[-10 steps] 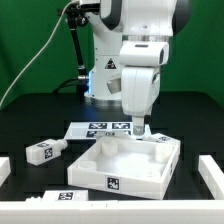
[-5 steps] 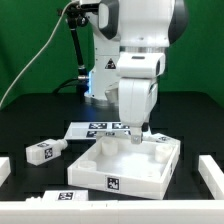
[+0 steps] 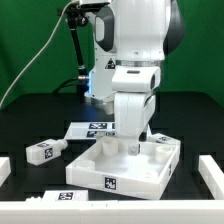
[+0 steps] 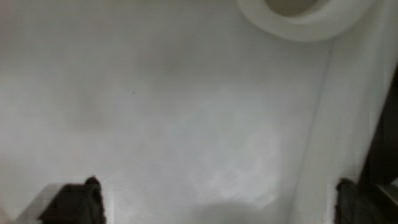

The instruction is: Assemble one leg

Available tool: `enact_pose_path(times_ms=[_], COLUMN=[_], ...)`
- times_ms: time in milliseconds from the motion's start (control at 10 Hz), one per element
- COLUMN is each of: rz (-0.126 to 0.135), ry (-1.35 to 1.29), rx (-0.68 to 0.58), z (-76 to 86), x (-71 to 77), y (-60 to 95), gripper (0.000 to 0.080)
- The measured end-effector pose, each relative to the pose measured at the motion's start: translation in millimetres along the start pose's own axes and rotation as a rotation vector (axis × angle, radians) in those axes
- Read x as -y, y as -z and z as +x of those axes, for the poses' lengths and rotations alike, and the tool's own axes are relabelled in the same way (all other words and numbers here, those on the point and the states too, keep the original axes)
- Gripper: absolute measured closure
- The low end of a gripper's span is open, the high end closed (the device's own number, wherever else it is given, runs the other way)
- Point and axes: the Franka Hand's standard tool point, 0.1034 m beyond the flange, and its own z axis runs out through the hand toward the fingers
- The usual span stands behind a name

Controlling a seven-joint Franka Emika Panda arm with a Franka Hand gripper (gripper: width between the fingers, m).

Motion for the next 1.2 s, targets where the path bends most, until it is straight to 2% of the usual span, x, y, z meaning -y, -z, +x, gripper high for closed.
enact_pose_path(times_ms=[500,700,1200], rz=[-0.006,0.0,0.035], ry=[0.005,0.013,-0.002], rx=[-0.002,0.001,0.002], z=[2.6,3.2,-6.8], x=[-1.8,9.2,23.3], y=[3.8,6.2,-15.0], gripper=[0.015,0.015,0.015])
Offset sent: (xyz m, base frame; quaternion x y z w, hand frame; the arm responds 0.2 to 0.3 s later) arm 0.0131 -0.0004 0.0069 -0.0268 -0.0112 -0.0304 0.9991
